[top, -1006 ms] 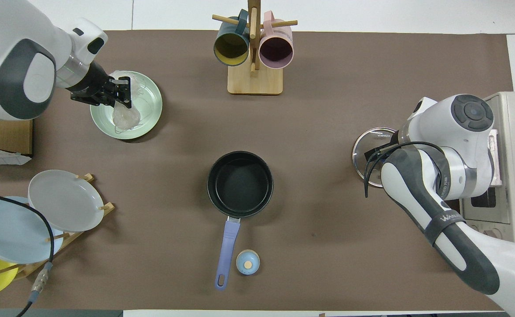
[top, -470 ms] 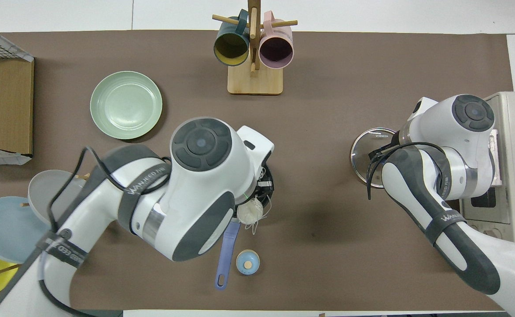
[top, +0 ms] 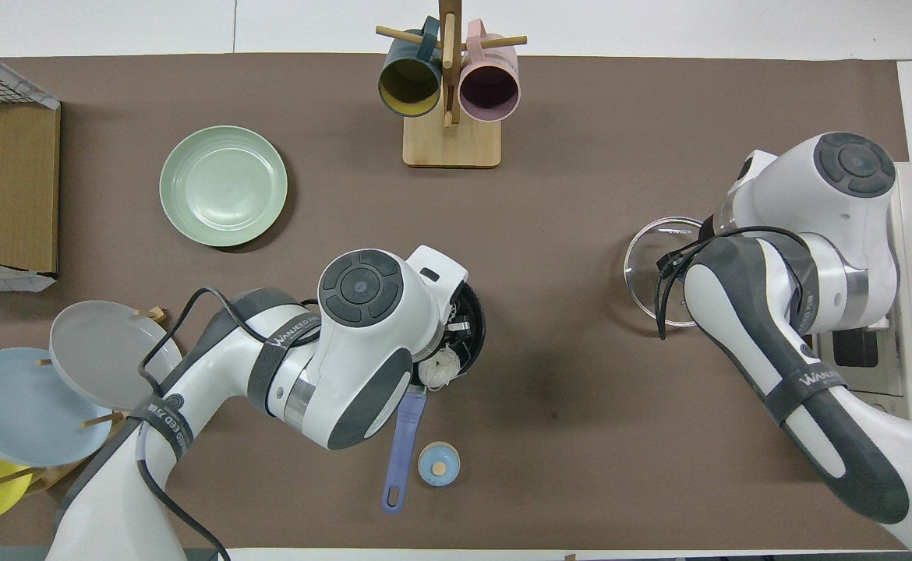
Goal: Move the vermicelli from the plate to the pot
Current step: 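Carry the vermicelli over the black saucepan and release it inside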
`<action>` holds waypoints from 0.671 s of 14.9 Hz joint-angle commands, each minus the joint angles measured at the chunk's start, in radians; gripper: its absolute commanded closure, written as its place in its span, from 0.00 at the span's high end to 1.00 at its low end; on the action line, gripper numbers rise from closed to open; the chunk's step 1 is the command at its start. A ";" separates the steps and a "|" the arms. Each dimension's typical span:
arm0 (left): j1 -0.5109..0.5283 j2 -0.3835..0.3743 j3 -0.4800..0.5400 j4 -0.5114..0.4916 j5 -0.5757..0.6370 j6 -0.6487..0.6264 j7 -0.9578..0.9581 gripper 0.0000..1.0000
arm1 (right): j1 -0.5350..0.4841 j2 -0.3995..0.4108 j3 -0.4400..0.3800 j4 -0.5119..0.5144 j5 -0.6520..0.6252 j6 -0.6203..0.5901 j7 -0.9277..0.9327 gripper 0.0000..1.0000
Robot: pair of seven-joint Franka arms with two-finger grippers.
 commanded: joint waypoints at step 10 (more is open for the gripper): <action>0.177 -0.049 0.082 0.332 0.075 -0.420 0.213 1.00 | 0.166 0.003 0.004 0.293 0.014 -0.302 0.277 0.21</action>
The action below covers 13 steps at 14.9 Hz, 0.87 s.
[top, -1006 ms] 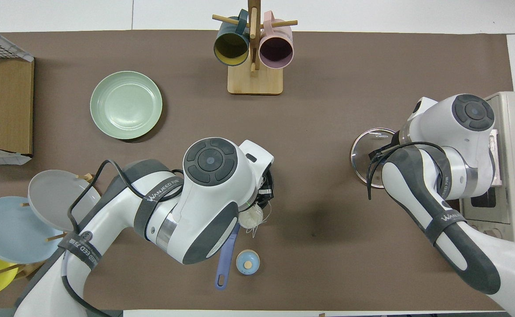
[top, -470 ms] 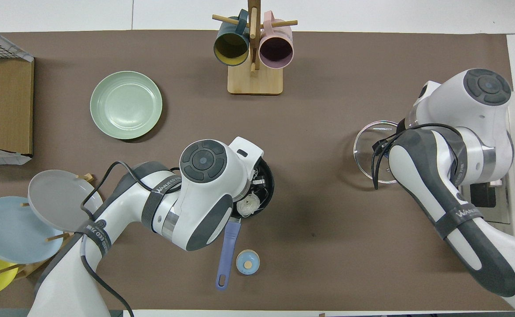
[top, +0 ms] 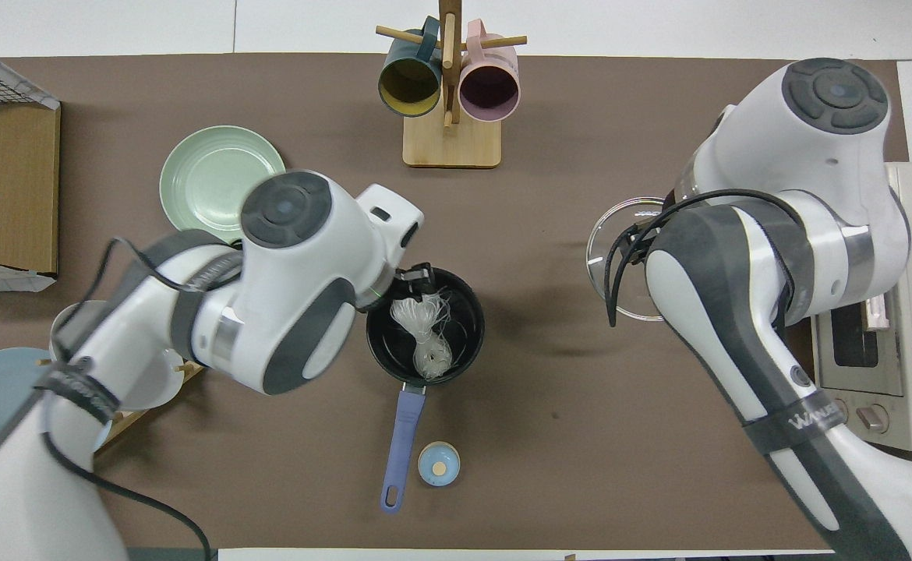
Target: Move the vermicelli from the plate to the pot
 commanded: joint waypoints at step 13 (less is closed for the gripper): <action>0.384 -0.205 0.002 0.089 0.131 -0.309 0.477 1.00 | 0.451 0.239 0.013 0.290 -0.005 0.007 0.753 0.21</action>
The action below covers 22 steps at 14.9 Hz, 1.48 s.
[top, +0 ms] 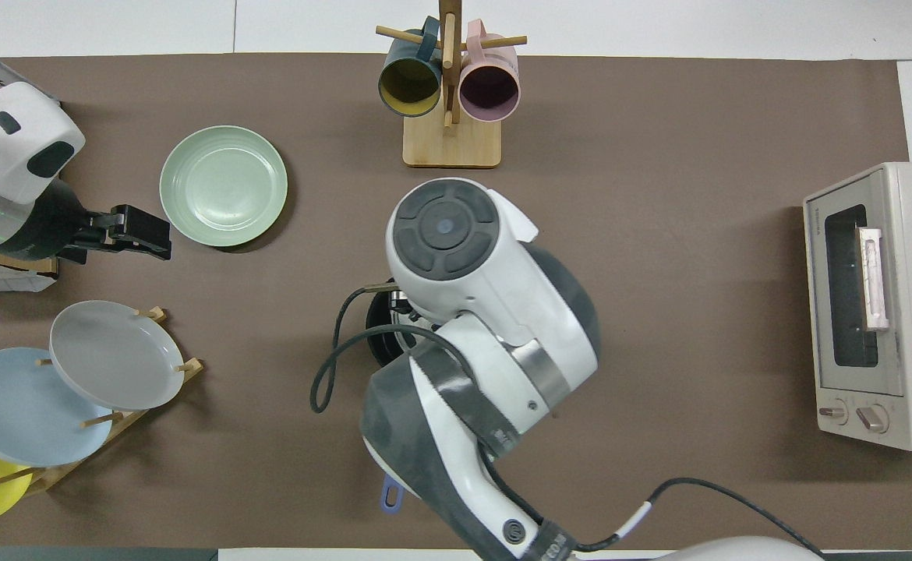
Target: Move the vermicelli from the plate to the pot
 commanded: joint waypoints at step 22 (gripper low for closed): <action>0.152 -0.066 -0.126 -0.031 0.037 -0.053 0.005 1.00 | 0.017 0.067 0.007 -0.032 0.017 0.082 0.092 0.23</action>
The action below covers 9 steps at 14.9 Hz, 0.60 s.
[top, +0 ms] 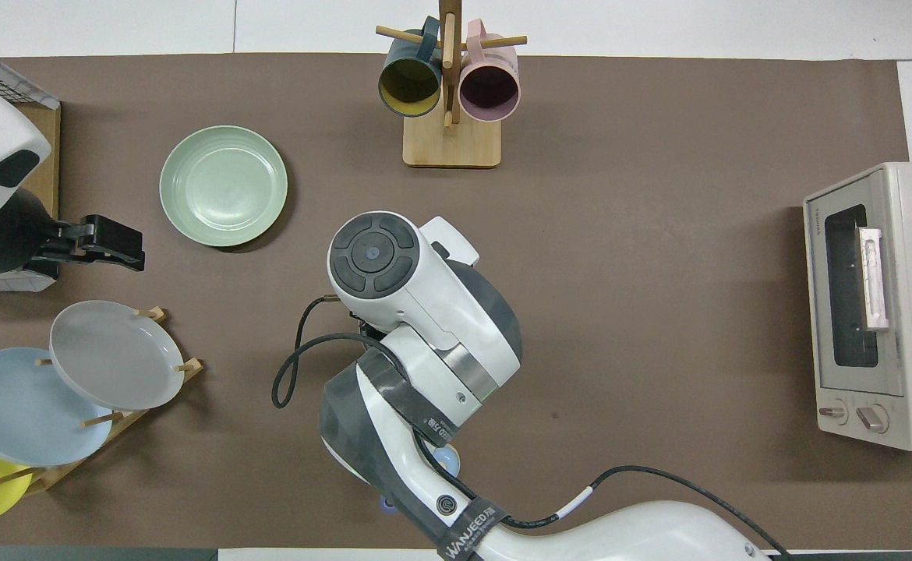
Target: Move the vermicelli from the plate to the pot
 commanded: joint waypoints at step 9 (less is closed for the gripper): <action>0.008 -0.047 -0.014 -0.049 0.019 0.001 0.002 1.00 | -0.023 -0.027 0.007 -0.061 0.003 0.004 0.007 0.24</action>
